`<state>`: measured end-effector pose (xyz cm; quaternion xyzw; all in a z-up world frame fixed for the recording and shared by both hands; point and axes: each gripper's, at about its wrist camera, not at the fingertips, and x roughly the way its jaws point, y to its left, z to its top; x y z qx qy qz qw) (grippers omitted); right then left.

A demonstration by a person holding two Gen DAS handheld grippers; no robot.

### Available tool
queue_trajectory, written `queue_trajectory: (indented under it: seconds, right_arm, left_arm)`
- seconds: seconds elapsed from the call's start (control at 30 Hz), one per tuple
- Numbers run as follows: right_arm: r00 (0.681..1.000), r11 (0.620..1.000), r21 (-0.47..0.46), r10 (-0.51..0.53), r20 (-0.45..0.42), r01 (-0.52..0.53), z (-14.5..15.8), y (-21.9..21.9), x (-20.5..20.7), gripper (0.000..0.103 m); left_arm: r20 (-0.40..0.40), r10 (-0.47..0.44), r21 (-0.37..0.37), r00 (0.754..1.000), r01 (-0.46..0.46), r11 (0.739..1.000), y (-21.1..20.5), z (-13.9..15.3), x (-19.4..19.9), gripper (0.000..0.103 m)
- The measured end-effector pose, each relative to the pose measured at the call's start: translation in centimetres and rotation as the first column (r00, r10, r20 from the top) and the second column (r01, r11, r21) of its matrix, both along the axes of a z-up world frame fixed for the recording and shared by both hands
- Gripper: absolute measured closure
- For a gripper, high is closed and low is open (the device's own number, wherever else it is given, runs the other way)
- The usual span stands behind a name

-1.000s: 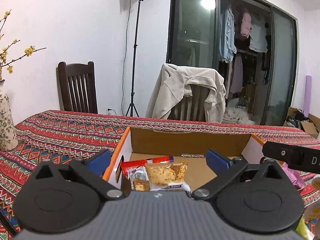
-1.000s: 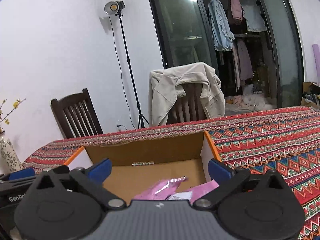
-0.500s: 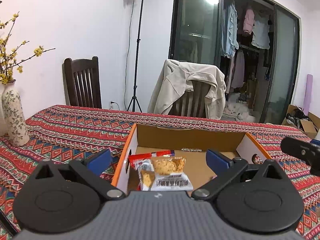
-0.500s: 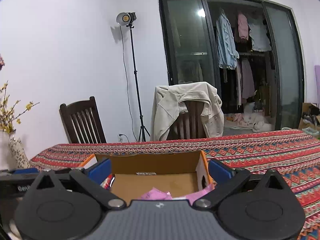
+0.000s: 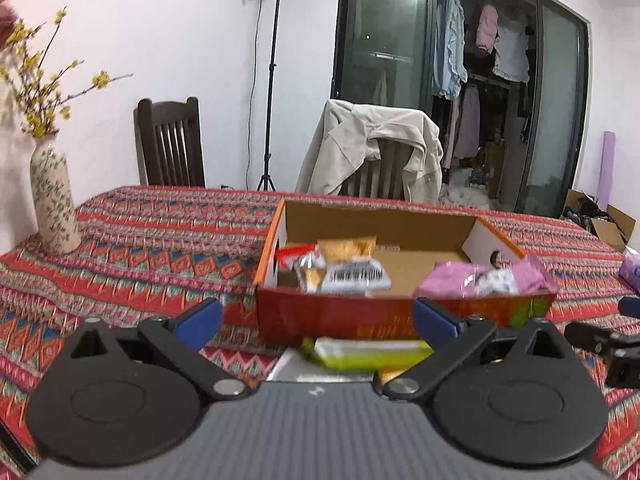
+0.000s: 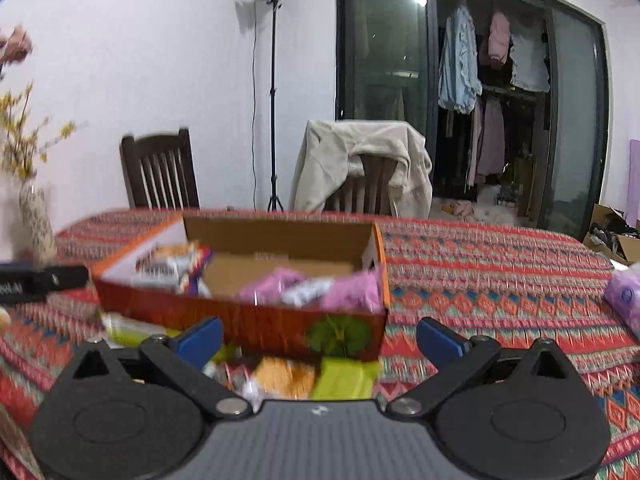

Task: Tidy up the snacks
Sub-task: 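Withdraw both grippers from the box back toward the snack pile, then grasp the lime-green snack bar with the right gripper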

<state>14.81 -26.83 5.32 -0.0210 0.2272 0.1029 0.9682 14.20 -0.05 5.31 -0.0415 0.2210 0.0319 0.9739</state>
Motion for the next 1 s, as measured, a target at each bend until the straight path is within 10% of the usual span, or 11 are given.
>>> queue_trajectory:
  seconds: [0.13,0.33,1.0]
  right_arm:
    - [0.999,0.998,-0.06,-0.016,-0.041,0.014,-2.2,0.0,-1.1,0.005]
    - [0.992,0.996,-0.076,-0.052,-0.117,0.043,-4.2,0.3,-0.4,0.044]
    - [0.994,0.997,0.027,-0.064,-0.09,0.066,-5.6,-0.6,0.0,0.066]
  left_arm:
    - [-0.014,0.007,-0.014,1.0,-0.007,1.0,0.6,-1.2,-1.4,0.0]
    - [-0.018,0.033,-0.008,0.999,-0.033,0.999,1.0,-3.1,-1.8,0.0]
    - [-0.037,-0.009,-0.06,0.999,0.007,0.998,1.4,-4.3,-1.4,0.0]
